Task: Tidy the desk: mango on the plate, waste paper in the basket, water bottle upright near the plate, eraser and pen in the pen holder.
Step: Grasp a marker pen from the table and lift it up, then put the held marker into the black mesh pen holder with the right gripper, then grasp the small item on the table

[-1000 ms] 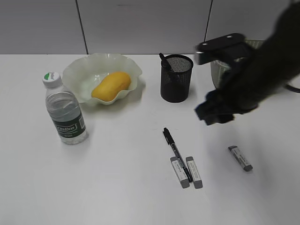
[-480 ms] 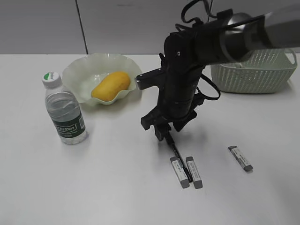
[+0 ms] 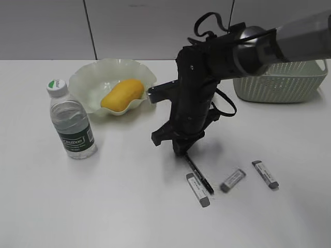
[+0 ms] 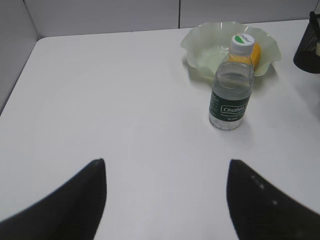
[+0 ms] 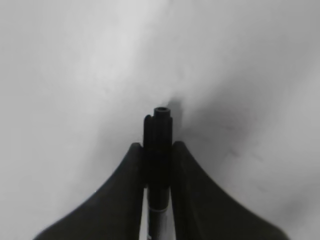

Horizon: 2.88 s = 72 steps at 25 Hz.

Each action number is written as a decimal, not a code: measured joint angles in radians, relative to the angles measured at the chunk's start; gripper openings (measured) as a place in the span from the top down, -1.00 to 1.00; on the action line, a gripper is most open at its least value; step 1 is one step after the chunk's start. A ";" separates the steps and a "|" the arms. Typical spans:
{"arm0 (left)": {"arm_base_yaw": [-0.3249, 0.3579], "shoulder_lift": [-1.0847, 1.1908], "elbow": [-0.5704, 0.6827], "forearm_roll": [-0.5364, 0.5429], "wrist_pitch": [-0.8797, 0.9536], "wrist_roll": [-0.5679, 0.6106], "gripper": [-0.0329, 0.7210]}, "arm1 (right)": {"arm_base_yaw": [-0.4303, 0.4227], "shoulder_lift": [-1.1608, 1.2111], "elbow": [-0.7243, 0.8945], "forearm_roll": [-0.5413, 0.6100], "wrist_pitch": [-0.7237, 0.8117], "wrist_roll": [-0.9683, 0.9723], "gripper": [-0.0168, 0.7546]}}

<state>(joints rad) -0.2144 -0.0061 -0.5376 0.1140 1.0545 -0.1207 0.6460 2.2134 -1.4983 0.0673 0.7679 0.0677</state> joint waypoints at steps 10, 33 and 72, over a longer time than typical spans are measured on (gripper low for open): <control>0.000 0.000 0.000 0.000 0.000 0.000 -0.57 | -0.047 -0.493 0.180 -0.204 -0.852 0.000 0.62; 0.000 0.000 0.000 0.000 0.000 0.000 -0.57 | -0.224 -0.351 0.348 -0.116 -1.142 -0.001 -0.48; -0.414 1.121 -0.463 -0.579 -0.484 0.465 -0.23 | -0.221 -2.220 0.989 -0.095 0.276 -0.028 0.16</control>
<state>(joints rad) -0.6283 1.1151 -1.0006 -0.4649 0.5707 0.3445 0.4251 -0.0067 -0.5093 -0.0275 1.0439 0.0397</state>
